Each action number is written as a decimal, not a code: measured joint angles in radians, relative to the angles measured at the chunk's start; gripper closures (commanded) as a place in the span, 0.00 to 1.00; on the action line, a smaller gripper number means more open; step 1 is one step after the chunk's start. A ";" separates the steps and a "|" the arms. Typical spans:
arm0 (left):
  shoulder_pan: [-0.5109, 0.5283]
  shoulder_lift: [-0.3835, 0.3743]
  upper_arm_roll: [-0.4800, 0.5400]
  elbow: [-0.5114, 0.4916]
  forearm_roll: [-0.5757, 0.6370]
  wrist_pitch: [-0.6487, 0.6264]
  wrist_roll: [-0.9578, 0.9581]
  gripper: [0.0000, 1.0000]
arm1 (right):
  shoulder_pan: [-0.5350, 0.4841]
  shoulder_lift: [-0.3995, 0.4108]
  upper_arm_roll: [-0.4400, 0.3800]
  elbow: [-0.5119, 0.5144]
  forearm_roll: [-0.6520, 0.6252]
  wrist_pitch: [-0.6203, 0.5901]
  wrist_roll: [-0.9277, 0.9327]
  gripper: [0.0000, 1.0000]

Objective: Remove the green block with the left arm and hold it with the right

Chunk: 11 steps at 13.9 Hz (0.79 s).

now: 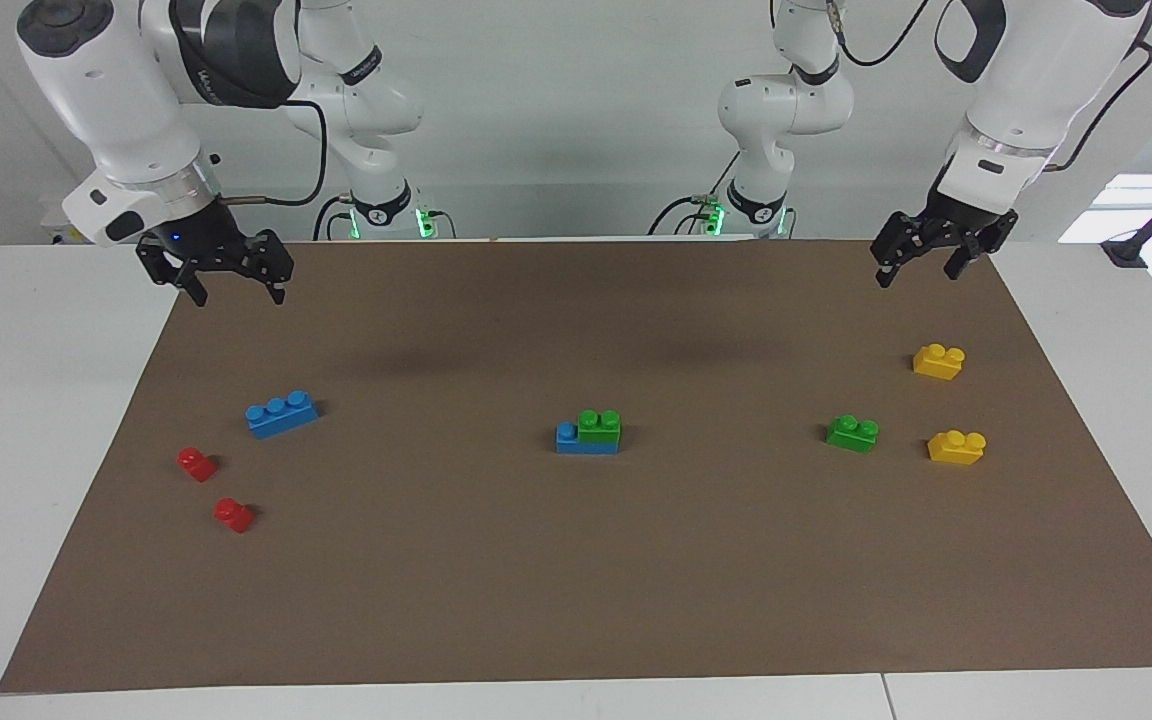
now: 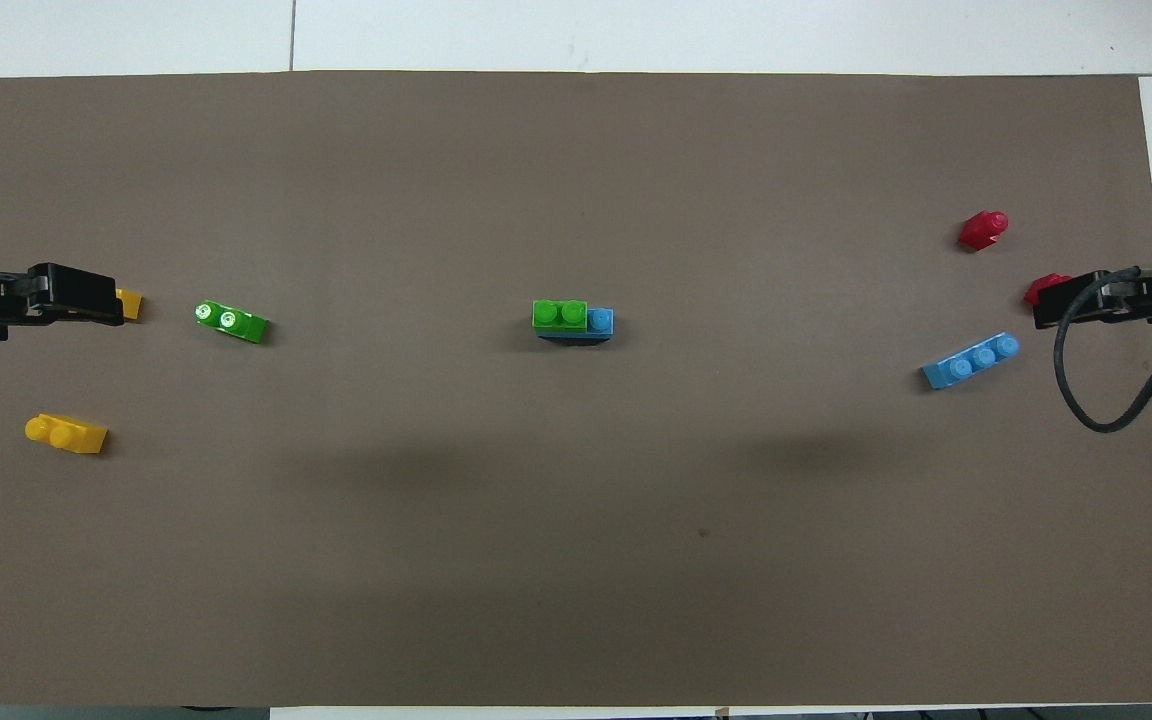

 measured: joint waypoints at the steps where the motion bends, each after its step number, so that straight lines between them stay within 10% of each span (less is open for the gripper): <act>1: 0.000 0.000 0.000 0.000 0.000 0.000 0.000 0.00 | 0.000 0.000 0.000 0.000 0.000 0.000 0.000 0.00; 11: 0.000 -0.003 0.000 0.000 0.000 -0.063 0.002 0.00 | 0.000 0.000 -0.001 -0.001 0.000 0.042 0.020 0.08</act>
